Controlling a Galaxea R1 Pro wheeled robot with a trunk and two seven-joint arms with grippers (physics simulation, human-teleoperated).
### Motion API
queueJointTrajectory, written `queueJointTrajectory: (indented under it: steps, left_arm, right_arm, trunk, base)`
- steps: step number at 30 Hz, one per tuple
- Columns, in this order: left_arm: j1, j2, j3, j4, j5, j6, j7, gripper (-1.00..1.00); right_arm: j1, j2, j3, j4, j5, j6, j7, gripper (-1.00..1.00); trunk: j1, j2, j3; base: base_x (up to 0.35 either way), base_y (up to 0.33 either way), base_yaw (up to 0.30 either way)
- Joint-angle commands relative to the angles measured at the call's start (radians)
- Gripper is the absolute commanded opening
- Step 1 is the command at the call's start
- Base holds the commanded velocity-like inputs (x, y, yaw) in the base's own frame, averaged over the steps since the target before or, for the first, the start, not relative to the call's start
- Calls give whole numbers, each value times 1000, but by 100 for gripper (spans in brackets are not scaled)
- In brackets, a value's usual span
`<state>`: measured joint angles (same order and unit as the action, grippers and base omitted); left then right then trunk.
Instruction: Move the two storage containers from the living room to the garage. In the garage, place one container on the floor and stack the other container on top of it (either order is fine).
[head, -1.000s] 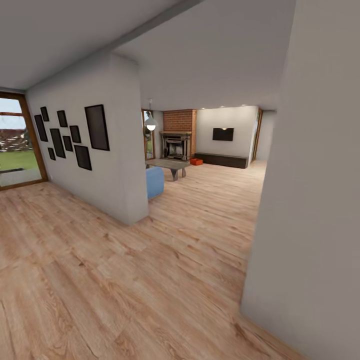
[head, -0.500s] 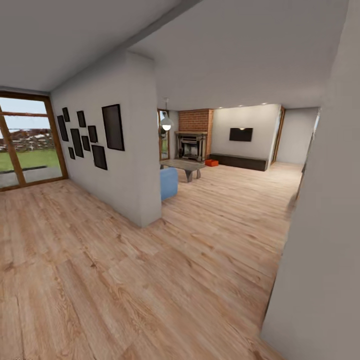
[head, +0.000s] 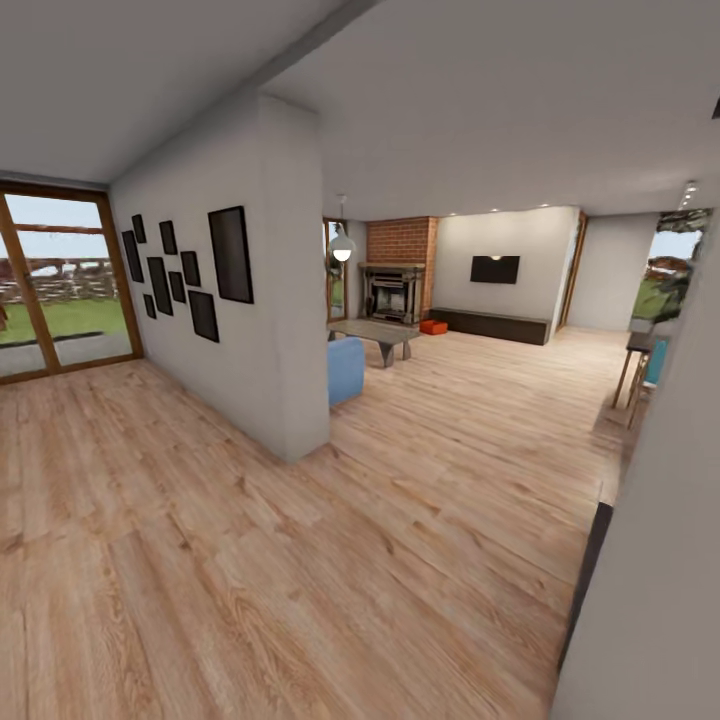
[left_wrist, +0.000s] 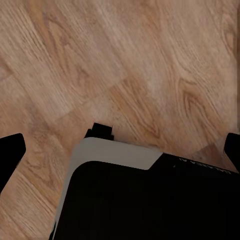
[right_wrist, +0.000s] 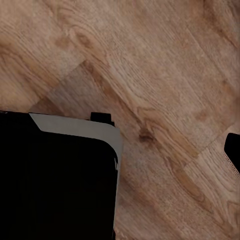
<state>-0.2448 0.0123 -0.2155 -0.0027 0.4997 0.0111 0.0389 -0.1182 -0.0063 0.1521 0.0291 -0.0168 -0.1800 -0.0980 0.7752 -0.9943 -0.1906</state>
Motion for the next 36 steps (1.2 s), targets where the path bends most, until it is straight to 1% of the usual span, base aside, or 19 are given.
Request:
queueJointTrajectory:
  steps: [1, 27, 33, 36]
  left_arm:
    - [-1, 0, -8, 0, 8, 1, 3, 100]
    - [-1, 0, -8, 0, 8, 1, 3, 100]
    - [-1, 0, -8, 0, 8, 2, 3, 100]
    - [-1, 0, -8, 0, 8, 1, 3, 100]
  right_arm:
    - [-1, 0, 7, 3, -2, -5, -3, 100]
    - [-1, -2, 6, 3, -2, -9, 8, 100]
    - [-1, 2, 3, 3, -2, -10, 12, 100]
    - [-1, 4, 3, 3, -3, -9, 11, 100]
  trunk:
    - [1, -1, -1]
    - [1, -1, -1]
    - [1, -1, -1]
    - [1, -1, -1]
  base:
    - [323, 0, 0]
    - [323, 0, 0]
    - [323, 0, -6]
    - [323, 0, -140]
